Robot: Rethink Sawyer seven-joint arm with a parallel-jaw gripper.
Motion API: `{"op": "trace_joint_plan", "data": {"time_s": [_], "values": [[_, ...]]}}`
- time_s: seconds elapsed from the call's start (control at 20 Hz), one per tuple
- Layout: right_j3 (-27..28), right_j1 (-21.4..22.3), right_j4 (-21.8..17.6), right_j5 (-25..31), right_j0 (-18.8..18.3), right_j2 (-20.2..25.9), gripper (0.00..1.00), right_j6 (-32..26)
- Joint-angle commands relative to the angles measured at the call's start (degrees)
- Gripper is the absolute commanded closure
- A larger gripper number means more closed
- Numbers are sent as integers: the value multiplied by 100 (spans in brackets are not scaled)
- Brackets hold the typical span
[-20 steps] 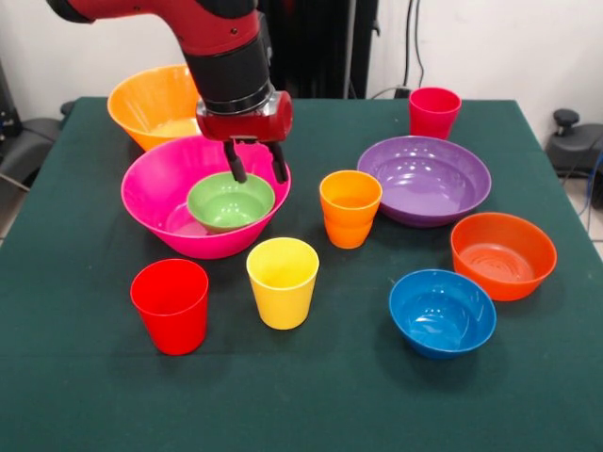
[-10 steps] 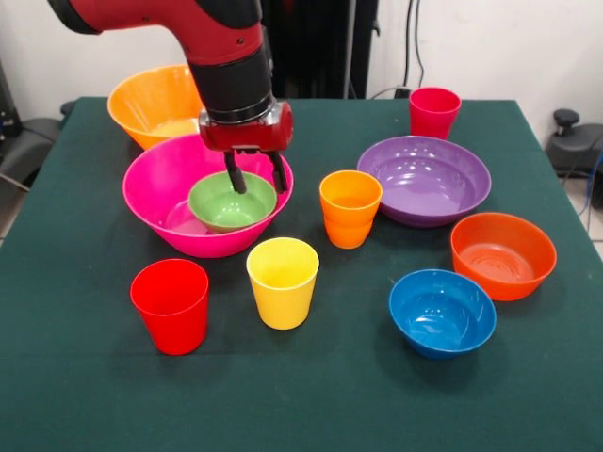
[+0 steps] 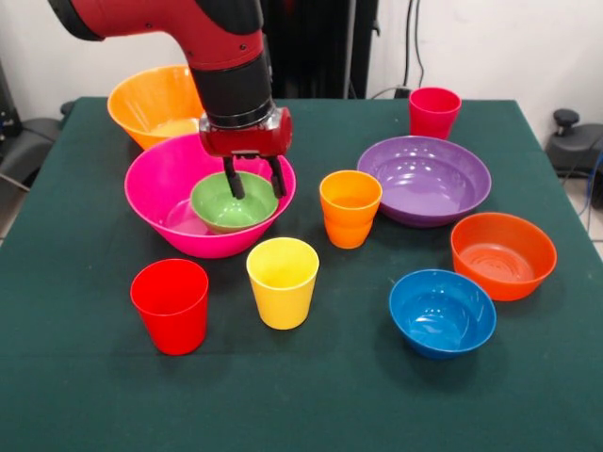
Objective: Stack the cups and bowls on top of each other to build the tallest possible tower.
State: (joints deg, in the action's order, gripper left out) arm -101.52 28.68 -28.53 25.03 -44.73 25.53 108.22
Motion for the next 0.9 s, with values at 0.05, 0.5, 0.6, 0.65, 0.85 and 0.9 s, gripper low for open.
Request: {"op": "trace_joint_plan", "data": {"time_s": [0.05, 0.5, 0.6, 0.65, 0.85, 0.9], "values": [[214, -122, -432, -129, -81, 111, 0, -450], [289, -101, -407, 72, -173, 208, 0, -578], [330, -115, -394, 117, -172, 223, 0, -601], [349, -125, -389, 125, -165, 231, 0, -603], [419, -174, -380, 138, -127, 236, 0, -595], [441, -189, -381, 136, -121, 241, 0, -600]]}}
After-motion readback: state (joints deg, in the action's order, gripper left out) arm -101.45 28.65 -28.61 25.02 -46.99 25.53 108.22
